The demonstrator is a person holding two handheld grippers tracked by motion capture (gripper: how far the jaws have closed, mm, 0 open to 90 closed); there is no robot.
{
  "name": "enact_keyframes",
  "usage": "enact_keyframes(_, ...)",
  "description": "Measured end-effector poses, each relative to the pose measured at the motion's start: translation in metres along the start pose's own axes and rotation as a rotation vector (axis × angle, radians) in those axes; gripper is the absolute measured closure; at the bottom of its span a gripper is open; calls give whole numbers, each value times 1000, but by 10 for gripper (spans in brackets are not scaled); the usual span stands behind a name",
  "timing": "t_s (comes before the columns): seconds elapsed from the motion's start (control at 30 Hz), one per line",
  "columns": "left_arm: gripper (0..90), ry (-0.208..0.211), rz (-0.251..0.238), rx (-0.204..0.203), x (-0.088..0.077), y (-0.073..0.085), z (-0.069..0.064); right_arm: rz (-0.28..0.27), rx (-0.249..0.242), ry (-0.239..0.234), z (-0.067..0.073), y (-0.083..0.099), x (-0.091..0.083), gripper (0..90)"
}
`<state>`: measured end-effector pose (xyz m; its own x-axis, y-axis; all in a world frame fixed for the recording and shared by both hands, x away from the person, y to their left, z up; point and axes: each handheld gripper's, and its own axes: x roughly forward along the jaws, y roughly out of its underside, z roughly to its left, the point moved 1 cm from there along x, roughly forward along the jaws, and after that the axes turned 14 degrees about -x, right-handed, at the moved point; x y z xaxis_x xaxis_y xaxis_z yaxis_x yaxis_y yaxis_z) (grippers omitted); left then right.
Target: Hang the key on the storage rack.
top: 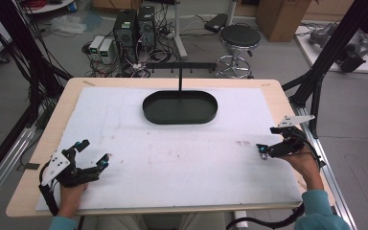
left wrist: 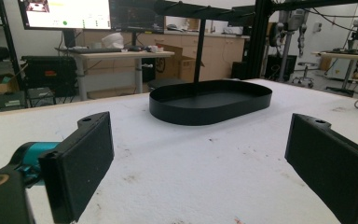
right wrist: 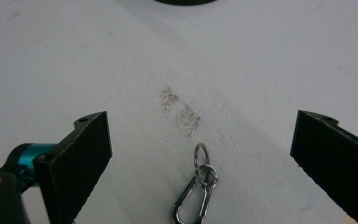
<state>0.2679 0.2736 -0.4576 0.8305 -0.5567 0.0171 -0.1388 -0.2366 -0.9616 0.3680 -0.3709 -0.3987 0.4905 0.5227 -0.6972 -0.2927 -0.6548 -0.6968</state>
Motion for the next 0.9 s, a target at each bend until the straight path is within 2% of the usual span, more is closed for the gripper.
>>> enact_keyframes(0.1, 82, 0, 0, 1, 0, 0, 0, 29, 3, -9, -1, 1, 3, 54)
enact_keyframes(0.17, 82, 0, 1, -1, 0, 0, 0, 52, 8, -32, -3, 2, 8, 65)
enact_keyframes(0.27, 82, 0, 0, 0, 0, 0, 0, 80, 11, -59, -4, 3, 11, 165)
enact_keyframes(0.4, 82, 0, -1, 0, 0, 0, 0, 110, 6, -64, -6, 5, 15, 174)
enact_keyframes(0.43, 81, -1, 1, 0, 0, 0, 0, 122, 2, -65, -6, 5, 15, 210)
enact_keyframes(0.5, 82, 1, 1, -3, 0, 0, 0, 132, 1, -66, -6, 6, 16, 224)
enact_keyframes(0.57, 81, 0, 2, -1, 0, 0, 0, 157, -1, -77, -6, 7, 17, 293)
enact_keyframes(0.63, 81, 0, 0, -2, 0, 0, 0, 164, -7, -77, -6, 7, 18, 315)
enact_keyframes(0.73, 82, 1, 2, -2, 0, 0, 0, 209, 0, -83, -6, 8, 19, 449)
enact_keyframes(0.9, 82, 0, 2, -3, 0, 0, 0, 224, 7, -81, -8, 9, 20, 535)
